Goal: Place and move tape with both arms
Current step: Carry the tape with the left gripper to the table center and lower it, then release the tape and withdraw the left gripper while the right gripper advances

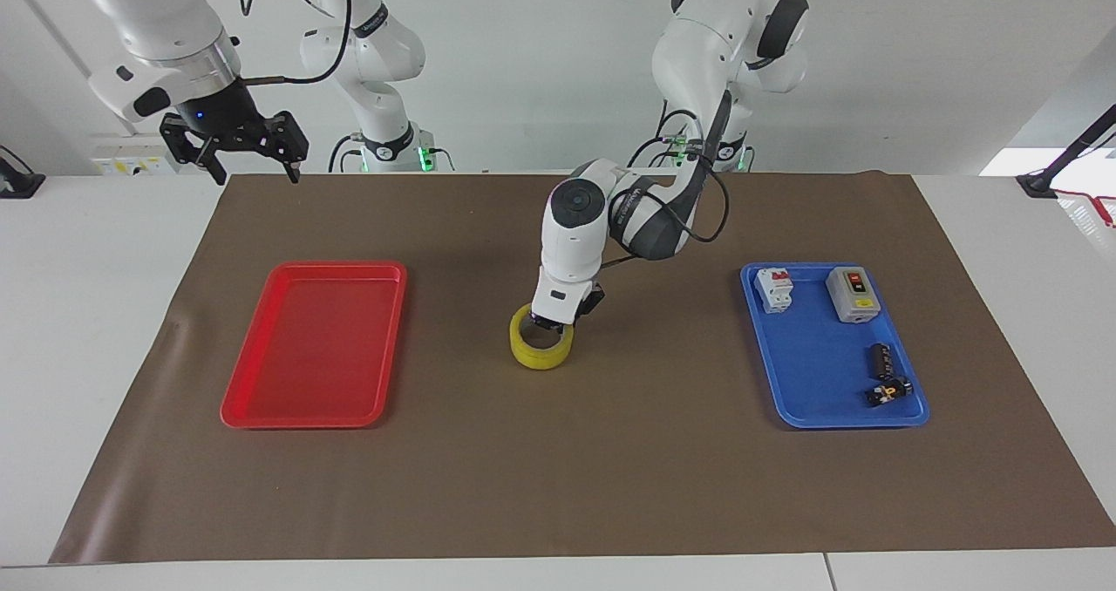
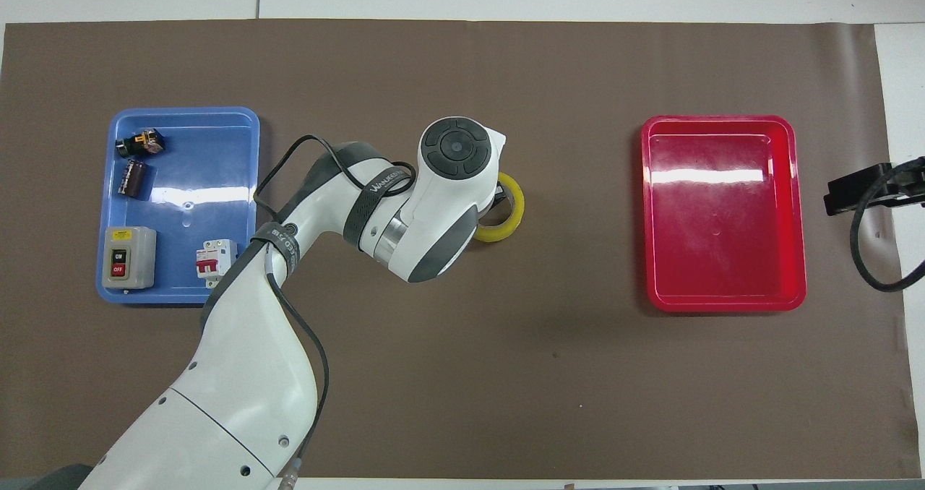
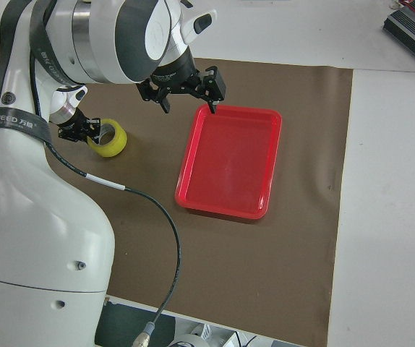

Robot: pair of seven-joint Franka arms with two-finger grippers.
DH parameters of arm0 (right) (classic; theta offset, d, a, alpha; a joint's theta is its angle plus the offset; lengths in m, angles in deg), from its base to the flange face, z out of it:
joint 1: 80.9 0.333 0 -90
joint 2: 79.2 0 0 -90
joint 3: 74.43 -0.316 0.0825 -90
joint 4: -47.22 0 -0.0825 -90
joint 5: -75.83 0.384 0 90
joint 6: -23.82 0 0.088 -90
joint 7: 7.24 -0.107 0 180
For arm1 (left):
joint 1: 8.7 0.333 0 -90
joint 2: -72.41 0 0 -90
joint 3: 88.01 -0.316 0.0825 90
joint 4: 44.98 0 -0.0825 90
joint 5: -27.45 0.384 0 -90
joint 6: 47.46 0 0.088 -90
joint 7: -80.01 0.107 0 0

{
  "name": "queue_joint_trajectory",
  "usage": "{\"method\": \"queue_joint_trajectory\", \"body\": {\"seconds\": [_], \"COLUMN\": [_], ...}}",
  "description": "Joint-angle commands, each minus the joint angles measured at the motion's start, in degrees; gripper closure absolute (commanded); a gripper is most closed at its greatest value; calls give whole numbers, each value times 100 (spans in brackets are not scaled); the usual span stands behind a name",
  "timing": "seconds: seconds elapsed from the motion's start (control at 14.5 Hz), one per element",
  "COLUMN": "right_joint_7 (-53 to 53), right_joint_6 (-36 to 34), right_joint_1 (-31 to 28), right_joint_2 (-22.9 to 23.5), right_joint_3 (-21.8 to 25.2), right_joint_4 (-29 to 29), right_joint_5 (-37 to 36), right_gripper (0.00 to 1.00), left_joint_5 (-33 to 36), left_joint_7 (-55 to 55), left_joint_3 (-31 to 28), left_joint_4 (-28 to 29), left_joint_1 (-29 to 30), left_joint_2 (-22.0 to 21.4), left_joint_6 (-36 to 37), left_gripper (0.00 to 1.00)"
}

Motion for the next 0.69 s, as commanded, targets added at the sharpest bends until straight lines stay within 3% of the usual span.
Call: {"method": "queue_joint_trajectory", "body": {"seconds": [0.0, 0.07, 0.14, 0.21, 0.28, 0.34, 0.41, 0.62], "right_joint_7": [147, 147, 147, 156, 147, 147, 147, 147], "right_joint_6": [148, 148, 148, 139, 139, 139, 139, 139], "right_joint_1": [-61, -61, -61, -61, -61, -61, -61, -61], "right_joint_2": [-174, -174, -174, -174, -174, -174, -174, -183], "right_joint_3": [-25, -25, -25, -25, -25, -25, -25, -25], "right_joint_4": [-236, -236, -236, -236, -236, -236, -245, -254], "right_joint_5": [105, 105, 105, 105, 105, 105, 105, 105], "right_gripper": [0, 0, 0, 0, 0, 0, 0, 0], "left_joint_5": [58, 58, 58, 58, 58, 66, 67, 84], "left_joint_7": [-55, -64, -64, -64, -64, -73, -73, -3], "left_joint_3": [-54, -54, -54, -54, -54, -63, -72, -290], "left_joint_4": [313, 401, 410, 401, 340, 314, 244, 23], "left_joint_1": [-34, -34, -34, -34, -26, -26, -26, 175], "left_joint_2": [-195, -221, -230, -230, -230, -230, -230, -553], "left_joint_6": [-321, -384, -367, -332, -297, -261, -122, 467], "left_gripper": [100, 100, 85, 46, 33, 11, 0, 0]}}
